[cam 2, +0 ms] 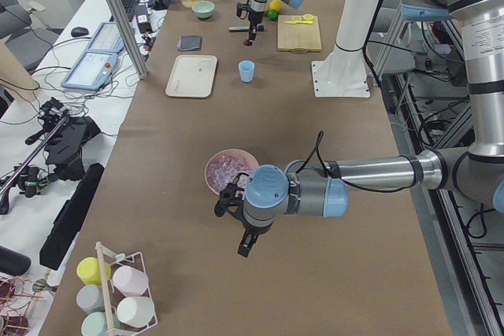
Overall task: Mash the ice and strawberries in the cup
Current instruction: 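Carry the strawberry with the right gripper over the blue cup and lower it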
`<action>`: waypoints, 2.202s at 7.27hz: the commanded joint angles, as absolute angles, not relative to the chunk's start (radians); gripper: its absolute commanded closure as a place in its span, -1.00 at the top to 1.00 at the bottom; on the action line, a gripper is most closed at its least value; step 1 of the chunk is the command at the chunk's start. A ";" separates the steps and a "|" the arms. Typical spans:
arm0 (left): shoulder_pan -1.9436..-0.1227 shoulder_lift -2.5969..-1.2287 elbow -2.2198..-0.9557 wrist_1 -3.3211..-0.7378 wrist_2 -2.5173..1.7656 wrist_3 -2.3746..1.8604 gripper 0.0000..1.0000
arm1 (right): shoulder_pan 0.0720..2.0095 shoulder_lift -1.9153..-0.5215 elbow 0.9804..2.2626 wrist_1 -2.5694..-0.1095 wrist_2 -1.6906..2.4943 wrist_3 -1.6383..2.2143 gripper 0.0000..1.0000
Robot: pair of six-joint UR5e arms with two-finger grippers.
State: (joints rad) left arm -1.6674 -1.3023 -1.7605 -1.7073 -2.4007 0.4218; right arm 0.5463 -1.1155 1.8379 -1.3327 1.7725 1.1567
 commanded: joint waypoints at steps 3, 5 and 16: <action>-1.667 -1.304 -1.763 -1.721 -2.401 0.422 0.99 | 0.467 -0.968 1.832 -1.335 1.625 1.126 -1.00; -1.671 -1.295 -1.756 -1.769 -2.401 0.417 0.99 | 0.402 -0.951 1.792 -1.333 1.536 1.132 -1.00; -1.671 -1.275 -1.746 -1.790 -2.399 0.420 0.99 | 0.458 -0.882 1.715 -1.436 1.708 1.154 1.00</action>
